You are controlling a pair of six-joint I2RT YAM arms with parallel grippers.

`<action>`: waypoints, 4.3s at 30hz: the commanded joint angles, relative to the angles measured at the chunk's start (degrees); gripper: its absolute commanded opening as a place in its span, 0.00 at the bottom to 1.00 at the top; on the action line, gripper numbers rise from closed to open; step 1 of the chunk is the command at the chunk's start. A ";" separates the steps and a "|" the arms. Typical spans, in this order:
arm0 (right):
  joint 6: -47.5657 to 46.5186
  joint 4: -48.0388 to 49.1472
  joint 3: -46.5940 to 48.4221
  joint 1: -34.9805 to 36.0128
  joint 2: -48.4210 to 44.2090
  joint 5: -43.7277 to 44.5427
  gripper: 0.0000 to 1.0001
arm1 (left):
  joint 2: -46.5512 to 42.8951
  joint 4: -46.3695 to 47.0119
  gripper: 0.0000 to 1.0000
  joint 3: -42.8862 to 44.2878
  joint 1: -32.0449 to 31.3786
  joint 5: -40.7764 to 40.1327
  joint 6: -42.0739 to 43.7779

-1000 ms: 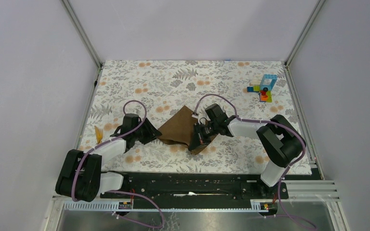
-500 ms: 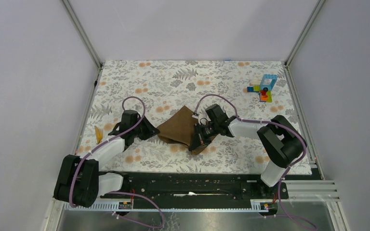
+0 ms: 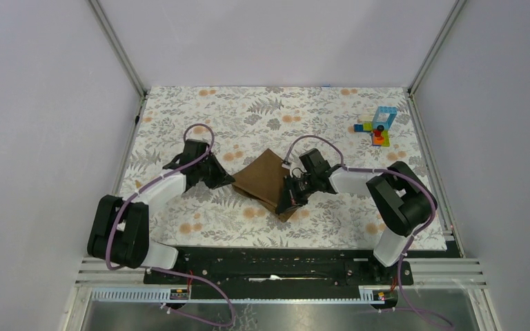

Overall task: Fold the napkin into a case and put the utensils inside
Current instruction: Pick up the lower triangle-folded napkin from the center of the board, then fold the lower triangle-folded napkin at the center of the board.

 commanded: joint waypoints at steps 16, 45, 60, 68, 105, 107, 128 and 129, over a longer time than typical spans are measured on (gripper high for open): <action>-4.18 -9.00 1.45 -4.35 0.91 -2.02 0.00 | 13.71 -5.98 0.00 20.02 -7.41 -17.90 -13.56; 7.41 7.61 -3.54 4.48 0.57 -10.21 0.00 | 11.19 -17.69 0.00 24.63 -7.73 -26.30 -13.17; 2.44 2.36 -3.75 -2.89 3.83 -9.51 0.00 | 25.74 -18.22 0.00 35.48 -12.82 -29.30 -17.19; -3.88 -7.51 0.76 -3.27 4.58 -3.02 0.18 | 29.73 -17.01 0.00 37.61 -12.87 -28.49 -15.87; -3.49 -7.70 6.12 -3.02 -2.74 18.87 0.73 | 28.34 -9.69 0.00 30.70 -12.87 -20.80 -10.91; -3.43 -7.22 5.79 -2.96 -3.01 18.54 0.69 | 28.10 -9.64 0.00 30.77 -12.86 -20.95 -10.82; -5.05 -7.12 4.57 -2.98 -2.51 17.62 0.54 | 26.86 -9.19 0.00 31.12 -12.78 -20.88 -10.28; -5.10 -6.80 4.57 -2.95 -1.85 17.25 0.52 | 26.71 -8.98 0.01 31.12 -12.75 -20.86 -10.24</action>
